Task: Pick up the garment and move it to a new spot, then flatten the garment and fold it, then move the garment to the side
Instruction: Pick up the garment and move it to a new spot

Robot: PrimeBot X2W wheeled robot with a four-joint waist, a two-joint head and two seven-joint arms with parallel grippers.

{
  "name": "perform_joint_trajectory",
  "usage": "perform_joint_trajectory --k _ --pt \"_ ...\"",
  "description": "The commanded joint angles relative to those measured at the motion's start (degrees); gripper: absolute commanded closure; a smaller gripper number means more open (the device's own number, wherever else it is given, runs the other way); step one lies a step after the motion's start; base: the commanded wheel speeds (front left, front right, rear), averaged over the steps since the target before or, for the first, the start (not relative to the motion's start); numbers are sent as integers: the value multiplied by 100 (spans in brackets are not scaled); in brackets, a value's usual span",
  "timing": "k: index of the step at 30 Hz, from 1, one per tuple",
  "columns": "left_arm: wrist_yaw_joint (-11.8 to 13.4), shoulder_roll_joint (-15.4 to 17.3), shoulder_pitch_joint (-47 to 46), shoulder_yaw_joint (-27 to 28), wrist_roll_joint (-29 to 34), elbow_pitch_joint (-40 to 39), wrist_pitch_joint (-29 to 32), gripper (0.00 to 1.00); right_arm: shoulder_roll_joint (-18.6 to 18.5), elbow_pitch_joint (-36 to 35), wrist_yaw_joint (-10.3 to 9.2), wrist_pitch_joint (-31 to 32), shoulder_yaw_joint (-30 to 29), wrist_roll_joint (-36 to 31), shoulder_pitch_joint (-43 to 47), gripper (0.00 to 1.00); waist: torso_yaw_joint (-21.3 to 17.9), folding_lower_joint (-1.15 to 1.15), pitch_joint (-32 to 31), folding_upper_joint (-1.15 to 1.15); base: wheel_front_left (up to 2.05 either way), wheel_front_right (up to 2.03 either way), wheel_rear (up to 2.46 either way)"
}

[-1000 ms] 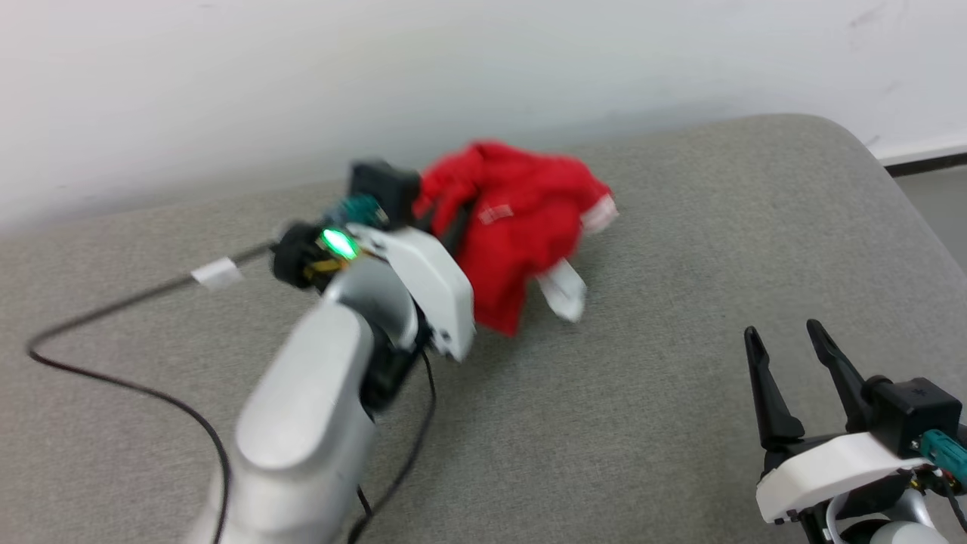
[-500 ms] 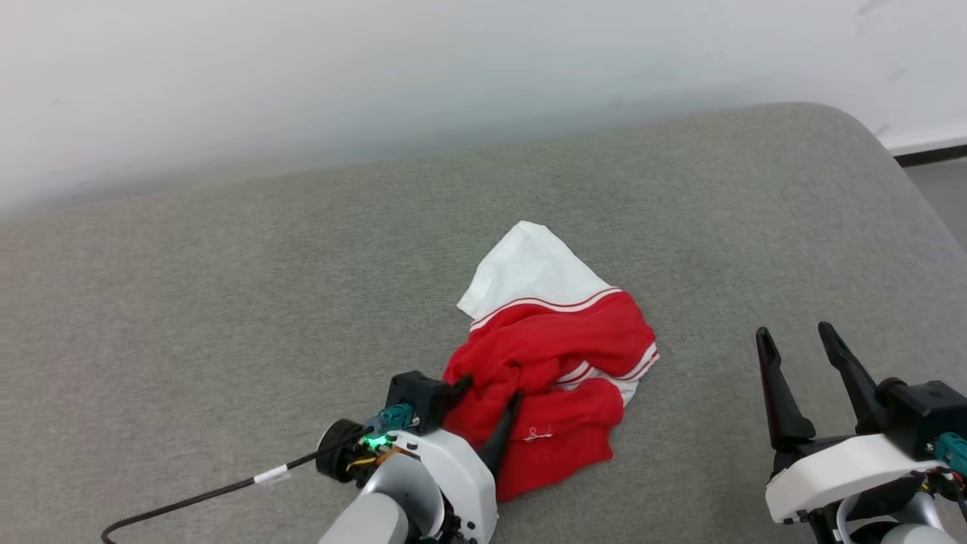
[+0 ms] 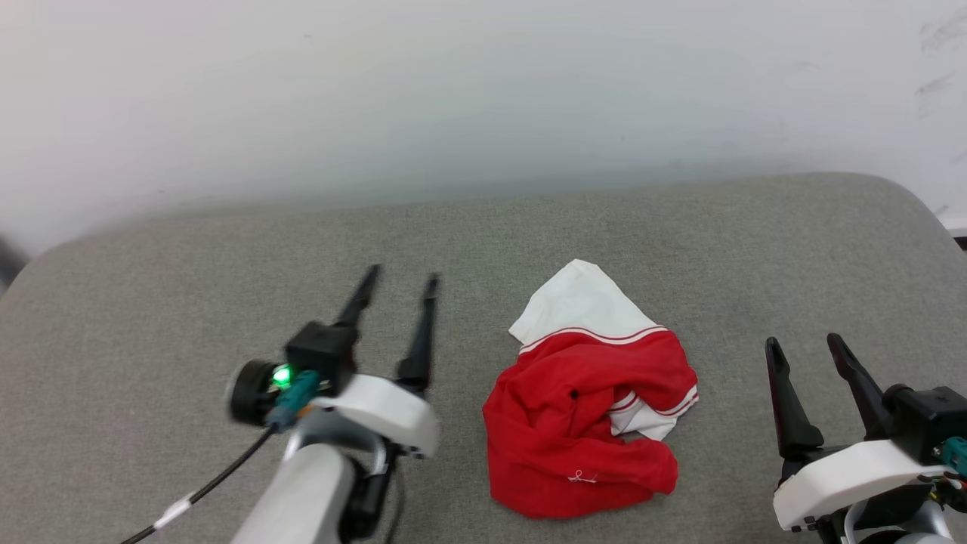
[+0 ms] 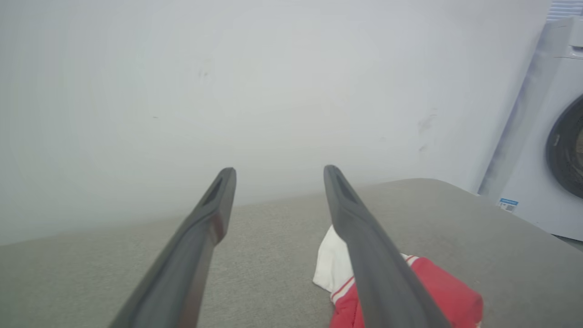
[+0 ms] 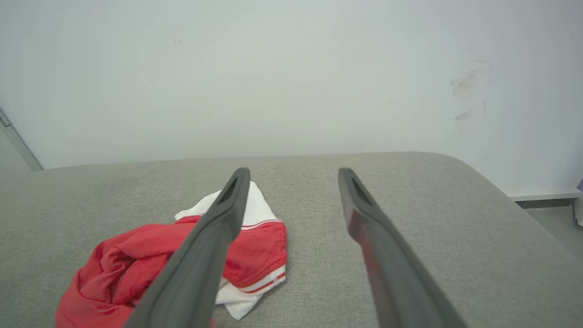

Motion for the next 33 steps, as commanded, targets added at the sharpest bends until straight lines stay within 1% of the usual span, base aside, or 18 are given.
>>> perform_joint_trajectory --k 1,5,8,13,18,33 --pt "108 126 171 113 14 3 -40 0 11 -35 -2 13 -4 -19 67 0 28 0 -38 0 0 0 0" --pt "413 488 496 472 15 -91 -36 0 11 -55 -2 72 -5 -2 177 0 41 0 -86 0 0 0 0" --pt "550 740 846 712 -63 -234 -6 0 11 -46 -2 87 53 30 217 0 33 0 -122 0 0 0 0" --pt "484 1004 1322 788 -200 -550 177 0 11 -12 -3 95 142 88 270 0 37 0 -164 0 0 0 0" --pt "400 1106 1537 738 -276 -761 351 0 11 4 -3 111 212 100 304 0 56 0 -170 0 0 0 0" --pt "495 1142 1664 717 -402 -1010 565 0 12 22 -3 81 231 128 280 0 206 0 -160 0 0 0 0"
